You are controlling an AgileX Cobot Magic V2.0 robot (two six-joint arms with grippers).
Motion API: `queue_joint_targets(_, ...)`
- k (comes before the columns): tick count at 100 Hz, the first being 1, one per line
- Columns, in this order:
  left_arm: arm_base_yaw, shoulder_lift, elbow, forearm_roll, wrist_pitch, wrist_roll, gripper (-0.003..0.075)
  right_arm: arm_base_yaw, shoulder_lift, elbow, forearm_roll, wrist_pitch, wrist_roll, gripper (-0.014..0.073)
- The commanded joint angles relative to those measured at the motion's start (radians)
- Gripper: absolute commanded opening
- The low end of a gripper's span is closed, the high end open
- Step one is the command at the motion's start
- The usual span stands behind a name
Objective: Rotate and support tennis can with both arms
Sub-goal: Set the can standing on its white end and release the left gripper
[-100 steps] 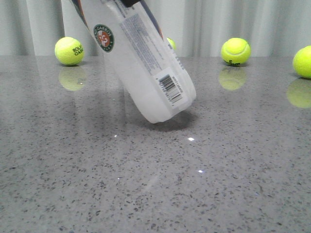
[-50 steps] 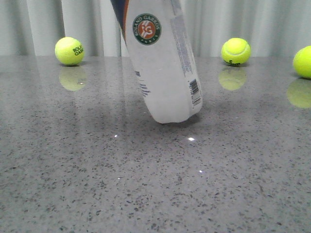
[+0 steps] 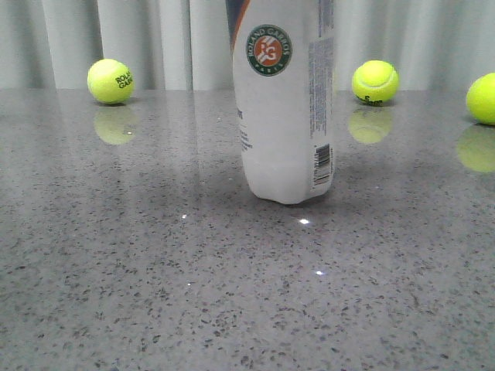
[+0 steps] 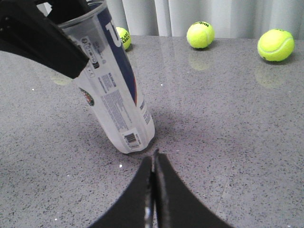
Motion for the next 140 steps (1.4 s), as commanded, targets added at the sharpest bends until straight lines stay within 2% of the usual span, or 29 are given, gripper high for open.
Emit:
queue_joint_targets(1, -0.006, -0.044, -0.032, -0.044, -0.053, -0.009, 0.0517, -0.004, 0.010, -0.025, 0.011, -0.070, -0.009, -0.0069)
queue_joint_targets(43, -0.006, -0.044, -0.032, -0.097, -0.138, 0.022, 0.0517, -0.004, 0.010, -0.025, 0.011, -0.070, -0.009, -0.0069)
queue_joint_targets(59, -0.006, -0.051, -0.032, -0.097, -0.209, 0.065, 0.0501, -0.004, 0.010, -0.025, 0.011, -0.070, -0.009, -0.0069)
queue_joint_targets(66, -0.006, -0.063, -0.032, -0.097, -0.256, 0.074, 0.0449, -0.004, 0.010, -0.025, 0.011, -0.070, -0.009, -0.0069)
queue_joint_targets(73, -0.006, -0.076, -0.032, -0.097, -0.310, 0.074, 0.0353, -0.004, 0.010, -0.025, 0.011, -0.070, -0.009, -0.0069)
queue_joint_targets(93, -0.006, -0.101, -0.030, -0.093, -0.387, 0.074, -0.0022, -0.004, 0.010, -0.025, 0.011, -0.070, -0.009, -0.0069)
queue_joint_targets(116, -0.006, -0.118, -0.016, -0.115, -0.364, 0.076, -0.0018, -0.004, 0.010, -0.025, 0.011, -0.070, -0.009, -0.0069)
queue_joint_targets(140, -0.006, -0.206, 0.124, -0.115, -0.496, 0.078, -0.0018, -0.004, 0.010, -0.025, 0.011, -0.070, -0.009, -0.0069)
